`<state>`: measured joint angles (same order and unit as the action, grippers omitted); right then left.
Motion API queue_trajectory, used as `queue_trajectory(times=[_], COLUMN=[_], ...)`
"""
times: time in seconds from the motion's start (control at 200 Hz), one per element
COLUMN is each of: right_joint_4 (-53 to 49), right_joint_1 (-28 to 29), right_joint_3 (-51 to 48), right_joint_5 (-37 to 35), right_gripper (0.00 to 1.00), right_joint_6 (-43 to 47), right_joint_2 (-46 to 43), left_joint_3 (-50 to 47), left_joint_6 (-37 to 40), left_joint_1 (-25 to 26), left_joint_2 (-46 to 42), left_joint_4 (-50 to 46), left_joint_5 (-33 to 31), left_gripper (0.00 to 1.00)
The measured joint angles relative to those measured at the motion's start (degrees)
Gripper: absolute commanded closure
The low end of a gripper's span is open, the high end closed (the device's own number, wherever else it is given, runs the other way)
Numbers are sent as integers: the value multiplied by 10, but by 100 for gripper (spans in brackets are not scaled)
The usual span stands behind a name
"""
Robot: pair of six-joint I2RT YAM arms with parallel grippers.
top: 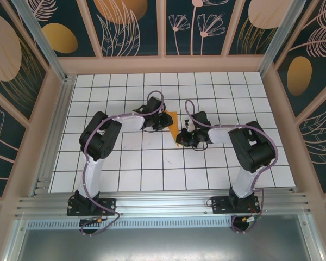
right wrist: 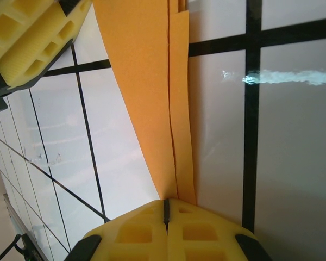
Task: Fold a paper plane with a square sheet of paper (pick it up from the middle)
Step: Fold the wing for the fifth time at the center of the table.
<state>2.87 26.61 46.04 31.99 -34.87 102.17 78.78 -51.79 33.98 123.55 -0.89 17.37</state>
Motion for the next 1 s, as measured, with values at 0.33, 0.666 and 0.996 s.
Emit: queue_trajectory(times=[0.33, 0.666, 0.996], right_joint_4=[2, -26, -28], right_joint_1=[0, 0, 0], right_joint_3=[11, 29, 30], right_joint_5=[-4, -5, -6], right_gripper=[96, 96, 96], right_joint_6=[5, 17, 19], right_joint_2=[10, 18, 18], left_joint_3=[79, 164, 197], left_joint_6=[17, 33, 69], left_joint_1=[-16, -46, -68], left_joint_2=[46, 98, 119], left_joint_4=[-35, -47, -50], left_joint_5=[20, 21, 15], left_gripper=[74, 72, 72])
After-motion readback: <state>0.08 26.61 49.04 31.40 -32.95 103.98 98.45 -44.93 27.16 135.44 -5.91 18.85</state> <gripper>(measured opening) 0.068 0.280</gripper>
